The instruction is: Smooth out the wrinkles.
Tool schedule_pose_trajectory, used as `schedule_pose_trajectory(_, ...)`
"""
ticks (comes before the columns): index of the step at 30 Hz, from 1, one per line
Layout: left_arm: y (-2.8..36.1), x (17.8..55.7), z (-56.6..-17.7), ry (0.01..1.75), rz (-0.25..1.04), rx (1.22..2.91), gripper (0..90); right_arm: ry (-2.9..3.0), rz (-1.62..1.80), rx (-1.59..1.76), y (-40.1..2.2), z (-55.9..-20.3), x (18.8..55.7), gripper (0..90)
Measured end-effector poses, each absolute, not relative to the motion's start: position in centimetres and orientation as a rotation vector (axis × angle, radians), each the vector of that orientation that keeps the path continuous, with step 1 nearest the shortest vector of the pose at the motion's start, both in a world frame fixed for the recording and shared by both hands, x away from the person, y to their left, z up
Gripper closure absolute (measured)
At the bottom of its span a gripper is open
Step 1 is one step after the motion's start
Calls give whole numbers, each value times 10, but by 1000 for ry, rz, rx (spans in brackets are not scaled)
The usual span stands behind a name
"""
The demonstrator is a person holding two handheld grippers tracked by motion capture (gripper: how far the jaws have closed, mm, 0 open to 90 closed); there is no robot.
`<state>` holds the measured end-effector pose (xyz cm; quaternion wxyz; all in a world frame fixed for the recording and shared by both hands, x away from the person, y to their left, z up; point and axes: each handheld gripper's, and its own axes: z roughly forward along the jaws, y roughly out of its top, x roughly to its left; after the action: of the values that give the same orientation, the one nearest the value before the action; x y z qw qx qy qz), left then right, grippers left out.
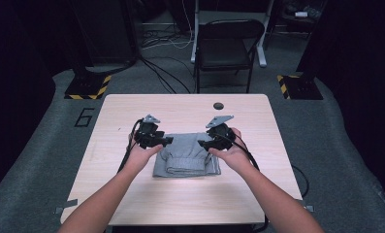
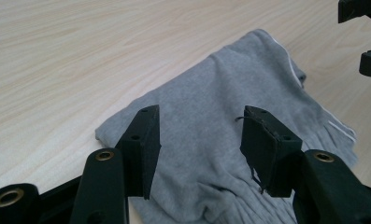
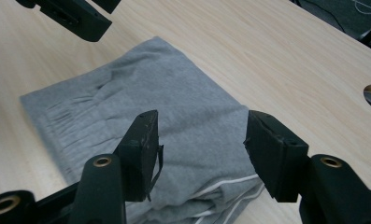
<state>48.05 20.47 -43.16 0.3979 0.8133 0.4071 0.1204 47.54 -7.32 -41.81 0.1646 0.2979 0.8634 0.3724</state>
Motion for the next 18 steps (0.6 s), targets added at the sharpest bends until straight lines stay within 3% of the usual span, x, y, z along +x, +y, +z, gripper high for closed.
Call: schedule_pose_trajectory(18, 237, 425, -412, 962, 251, 2043, 457, 2431, 1141, 832, -105, -400, 429, 435)
